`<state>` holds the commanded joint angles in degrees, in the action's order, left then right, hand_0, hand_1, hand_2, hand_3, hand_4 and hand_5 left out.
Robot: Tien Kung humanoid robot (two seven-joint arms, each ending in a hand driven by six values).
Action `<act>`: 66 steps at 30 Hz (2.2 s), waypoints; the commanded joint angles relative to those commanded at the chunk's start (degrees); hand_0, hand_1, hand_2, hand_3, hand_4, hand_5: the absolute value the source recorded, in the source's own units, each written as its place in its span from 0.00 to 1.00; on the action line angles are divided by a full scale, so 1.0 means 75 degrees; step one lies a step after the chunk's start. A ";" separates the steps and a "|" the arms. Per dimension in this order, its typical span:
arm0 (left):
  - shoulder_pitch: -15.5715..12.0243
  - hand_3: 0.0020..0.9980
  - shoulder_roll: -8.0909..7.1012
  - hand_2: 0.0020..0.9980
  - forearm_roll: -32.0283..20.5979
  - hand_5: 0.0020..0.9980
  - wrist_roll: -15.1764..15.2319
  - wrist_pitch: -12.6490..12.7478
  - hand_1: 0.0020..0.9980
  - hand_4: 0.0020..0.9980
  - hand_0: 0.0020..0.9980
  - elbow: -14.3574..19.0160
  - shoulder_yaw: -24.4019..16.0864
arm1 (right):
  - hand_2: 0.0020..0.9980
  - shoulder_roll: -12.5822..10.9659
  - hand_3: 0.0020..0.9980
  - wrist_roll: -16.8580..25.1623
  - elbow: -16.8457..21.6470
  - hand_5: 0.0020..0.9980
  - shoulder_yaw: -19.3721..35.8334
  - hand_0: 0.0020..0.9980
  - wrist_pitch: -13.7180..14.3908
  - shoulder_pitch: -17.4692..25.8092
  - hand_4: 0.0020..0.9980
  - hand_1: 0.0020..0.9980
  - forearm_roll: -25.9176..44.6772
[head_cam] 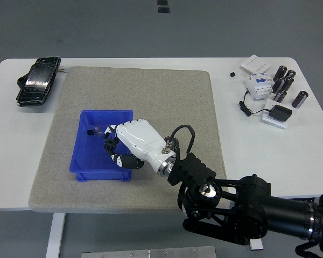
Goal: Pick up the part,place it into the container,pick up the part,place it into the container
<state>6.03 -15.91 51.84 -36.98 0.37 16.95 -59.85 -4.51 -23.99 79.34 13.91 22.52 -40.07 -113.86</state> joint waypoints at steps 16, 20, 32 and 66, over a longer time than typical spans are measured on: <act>0.0020 0.71 0.0013 0.75 -0.0019 0.40 0.0000 -0.0030 0.75 0.74 0.77 0.0000 -0.0002 | 0.89 -0.0133 0.93 0.0000 0.0119 0.32 0.0576 0.87 0.0156 0.0270 0.68 0.87 0.0349; 0.0002 0.71 0.0027 0.75 -0.0063 0.40 0.0000 -0.0024 0.75 0.74 0.77 -0.0001 0.0025 | 0.89 -0.0613 0.93 -0.0140 0.0238 0.32 0.1167 0.87 0.0141 0.0508 0.68 0.87 0.0270; -0.0006 0.70 0.0030 0.75 -0.0103 0.40 0.0000 -0.0025 0.75 0.73 0.77 -0.0019 0.0054 | 0.89 -0.1633 0.91 -0.0402 0.0073 0.34 0.1009 0.82 -0.0430 0.1064 0.71 0.84 0.0316; -0.0001 0.69 0.0068 0.76 0.0019 0.39 0.0000 -0.0035 0.76 0.73 0.77 -0.0024 0.0005 | 0.59 -0.1239 0.68 0.0476 -0.1065 0.16 0.0471 0.44 -0.0007 0.0928 0.43 0.46 0.1148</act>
<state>6.02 -15.41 51.98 -36.98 0.11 16.76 -59.81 -13.80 -20.41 71.35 17.45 22.47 -33.11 -105.25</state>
